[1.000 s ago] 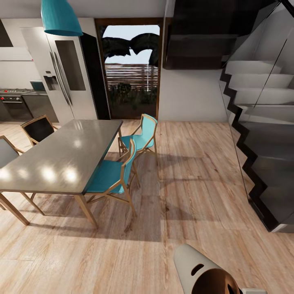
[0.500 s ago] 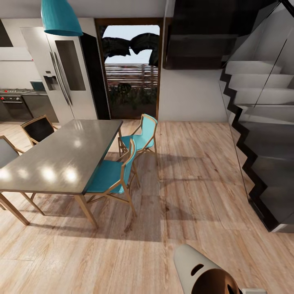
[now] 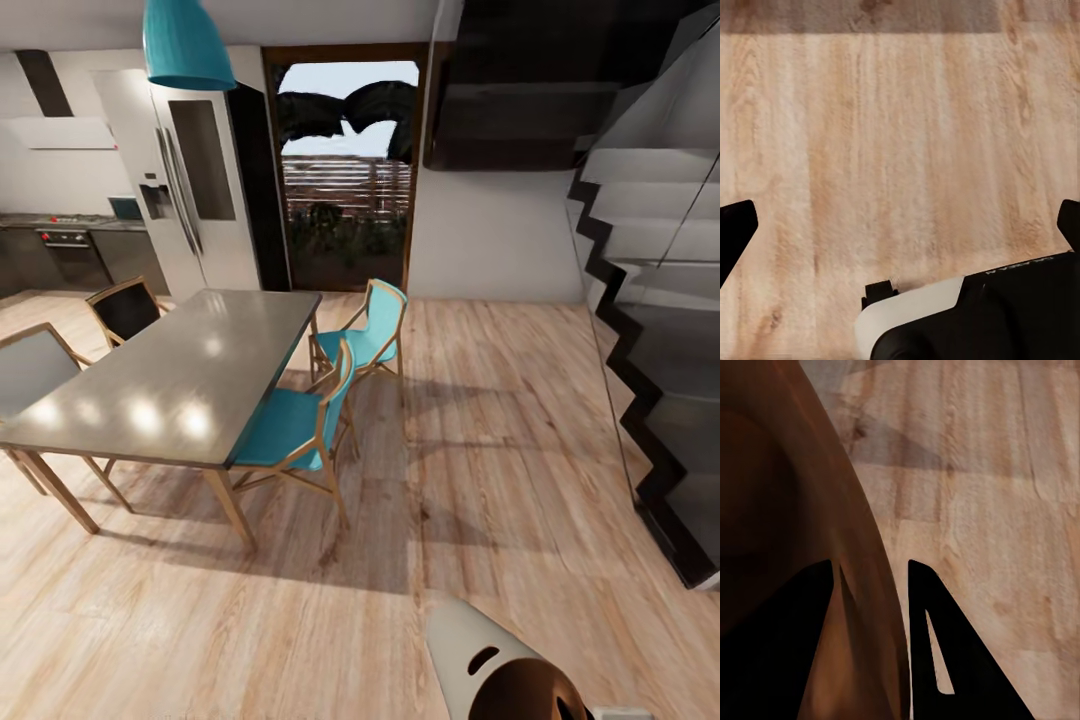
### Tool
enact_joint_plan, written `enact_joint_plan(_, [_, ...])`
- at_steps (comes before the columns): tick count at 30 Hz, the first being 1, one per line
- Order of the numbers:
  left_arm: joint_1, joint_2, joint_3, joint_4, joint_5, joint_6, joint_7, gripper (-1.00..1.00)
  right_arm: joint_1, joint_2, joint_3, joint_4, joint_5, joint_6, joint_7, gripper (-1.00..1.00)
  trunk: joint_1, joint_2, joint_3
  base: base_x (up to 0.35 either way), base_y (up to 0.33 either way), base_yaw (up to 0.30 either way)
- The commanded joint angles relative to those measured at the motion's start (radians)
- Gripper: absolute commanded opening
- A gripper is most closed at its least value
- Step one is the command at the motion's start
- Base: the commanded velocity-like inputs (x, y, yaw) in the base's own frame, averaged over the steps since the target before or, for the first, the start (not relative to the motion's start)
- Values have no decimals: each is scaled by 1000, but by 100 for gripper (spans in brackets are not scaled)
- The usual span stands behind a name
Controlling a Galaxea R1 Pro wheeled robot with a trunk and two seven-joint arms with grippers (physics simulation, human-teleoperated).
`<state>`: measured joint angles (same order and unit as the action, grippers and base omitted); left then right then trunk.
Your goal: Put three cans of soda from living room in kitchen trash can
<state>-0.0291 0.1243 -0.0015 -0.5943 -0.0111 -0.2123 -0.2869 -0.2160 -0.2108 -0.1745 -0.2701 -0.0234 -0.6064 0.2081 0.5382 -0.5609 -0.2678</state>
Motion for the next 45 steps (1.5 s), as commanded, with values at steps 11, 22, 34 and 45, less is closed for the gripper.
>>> enact_joint_plan(11, [0,0,0,-1,0,1,0,100,0,-1,0,-1,3,-1,7,-100,0,0,0,-85,228,161])
enact_joint_plan(22, [0,0,1,-1,1,-1,1,100,0,-1,1,-1,5,-1,7,-100,0,0,0,-105,204,7])
enact_joint_plan(34, [0,0,2,-1,0,-1,2,100,0,-1,0,-1,5,-1,7,-100,0,0,0,-7,9,0])
enact_joint_plan(45, [0,0,2,-1,0,-1,2,100,0,4,1,-1,4,-1,7,-100,0,0,0,0,0,1])
